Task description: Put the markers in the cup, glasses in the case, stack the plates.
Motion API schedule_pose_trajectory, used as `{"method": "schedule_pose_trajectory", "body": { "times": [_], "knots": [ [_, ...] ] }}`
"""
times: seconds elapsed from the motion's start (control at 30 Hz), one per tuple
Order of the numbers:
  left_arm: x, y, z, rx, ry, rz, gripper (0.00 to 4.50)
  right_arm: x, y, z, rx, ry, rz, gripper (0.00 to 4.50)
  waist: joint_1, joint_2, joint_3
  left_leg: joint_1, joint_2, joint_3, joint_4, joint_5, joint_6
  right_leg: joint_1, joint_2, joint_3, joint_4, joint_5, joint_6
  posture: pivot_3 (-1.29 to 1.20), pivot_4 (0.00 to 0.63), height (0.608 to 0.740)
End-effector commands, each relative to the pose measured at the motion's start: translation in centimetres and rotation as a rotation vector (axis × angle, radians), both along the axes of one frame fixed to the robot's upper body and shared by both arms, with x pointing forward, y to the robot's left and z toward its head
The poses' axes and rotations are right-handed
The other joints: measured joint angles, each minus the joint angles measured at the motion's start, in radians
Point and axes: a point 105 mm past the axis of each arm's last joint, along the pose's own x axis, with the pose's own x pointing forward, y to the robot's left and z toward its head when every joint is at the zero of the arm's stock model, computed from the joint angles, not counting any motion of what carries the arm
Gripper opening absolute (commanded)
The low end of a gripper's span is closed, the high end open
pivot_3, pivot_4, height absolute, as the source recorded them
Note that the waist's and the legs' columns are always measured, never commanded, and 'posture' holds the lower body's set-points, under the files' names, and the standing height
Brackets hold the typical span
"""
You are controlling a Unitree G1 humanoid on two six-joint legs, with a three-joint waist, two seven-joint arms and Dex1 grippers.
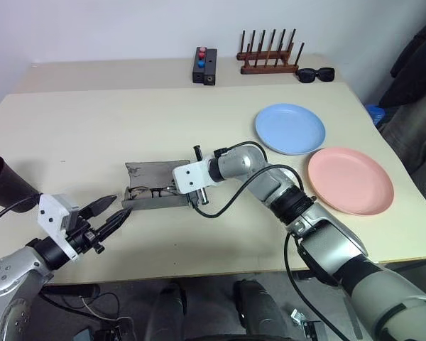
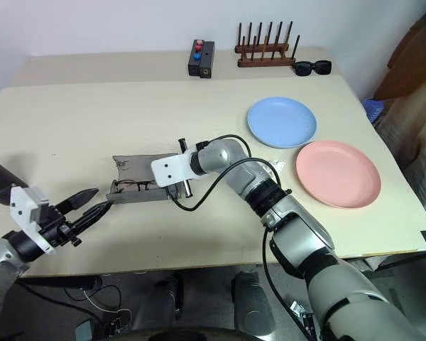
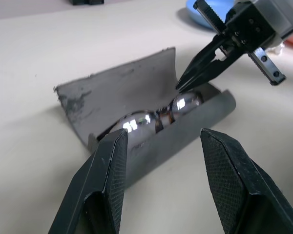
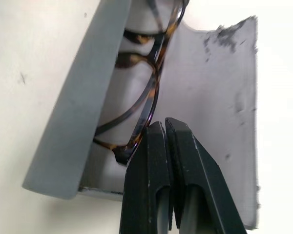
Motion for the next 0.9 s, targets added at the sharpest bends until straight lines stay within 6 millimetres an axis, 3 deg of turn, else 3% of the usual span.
{"method": "schedule_pose_trajectory", "body": {
  "times": [0.03, 0.07, 0.23, 0.27, 0.43, 0.53, 0.7, 0.9],
  "knots": [
    [1.3, -0.1, 2.0, -0.009, -0.046, 0.024, 2.4, 0.1, 0.1, 3.6, 0.112, -0.074, -0.008, 0.04, 0.003, 0.0, 0.0, 0.0, 0.0, 0.0, 0.0, 0.0, -0.001, 0.0, 0.0, 0.0, 0.0, 0.0, 0.0, 0.0, 0.15, 0.74],
    [2.1, 0.1, 2.5, -0.026, -0.053, 0.043, 2.4, 0.1, -0.2, 4.2, 0.132, -0.08, -0.015, 0.04, 0.007, 0.0, 0.0, 0.001, 0.0, 0.0, 0.0, 0.001, -0.001, 0.001, 0.0, 0.0, 0.0, 0.0, 0.0, 0.0, 0.15, 0.74],
    [6.4, -0.1, 5.6, -0.06, -0.101, 0.07, 0.19, -0.6, -2.1, 6.1, 0.194, -0.079, -0.035, 0.0, 0.022, -0.001, 0.0, 0.001, 0.0, -0.001, 0.0, 0.002, -0.003, 0.003, 0.0, 0.0, 0.0, 0.001, 0.002, 0.0, 0.15, 0.74],
    [7.2, -0.2, 6.0, -0.043, -0.106, 0.069, 0.03, -0.9, -2.5, 6.1, 0.198, -0.072, -0.037, 0.0, 0.023, -0.001, 0.0, 0.002, 0.0, -0.001, 0.0, 0.002, -0.004, 0.004, 0.0, 0.0, 0.0, 0.001, 0.003, 0.0, 0.15, 0.74],
    [13.1, -0.2, 7.7, 0.031, -0.073, 0.114, 0.03, -2.8, -5.4, 5.0, 0.182, 0.002, -0.065, 0.0, 0.032, -0.002, 0.0, 0.003, -0.001, -0.003, 0.0, 0.002, -0.004, 0.005, 0.001, -0.001, 0.0, 0.001, 0.004, 0.0, 0.15, 0.74],
    [15.2, -0.9, 7.5, 0.069, 0.015, 0.086, 0.03, -4.3, -7.1, 4.4, 0.165, 0.055, -0.073, 0.0, 0.029, -0.002, 0.0, 0.003, -0.001, -0.002, 0.0, 0.003, -0.004, 0.006, 0.001, -0.001, 0.0, 0.001, 0.005, 0.0, 0.15, 0.74],
    [16.9, -1.5, 5.0, 0.172, 0.19, 0.013, 0.03, -6.3, -9.7, 4.4, 0.25, 0.162, -0.13, 0.0, 0.02, -0.002, 0.0, 0.004, -0.001, -0.002, -0.001, 0.002, -0.004, 0.005, 0.001, -0.001, 0.001, 0.0, 0.006, 0.0, 0.15, 0.74],
    [16.9, -2.4, 3.0, 0.266, 0.275, -0.11, 0.03, -6.8, -11.6, 3.9, 0.393, 0.326, -0.275, 0.0, 0.026, -0.002, 0.001, 0.004, -0.001, -0.003, -0.001, 0.003, -0.004, 0.005, 0.002, 0.0, 0.002, 0.0, 0.006, 0.0, 0.15, 0.74]
  ]
}}
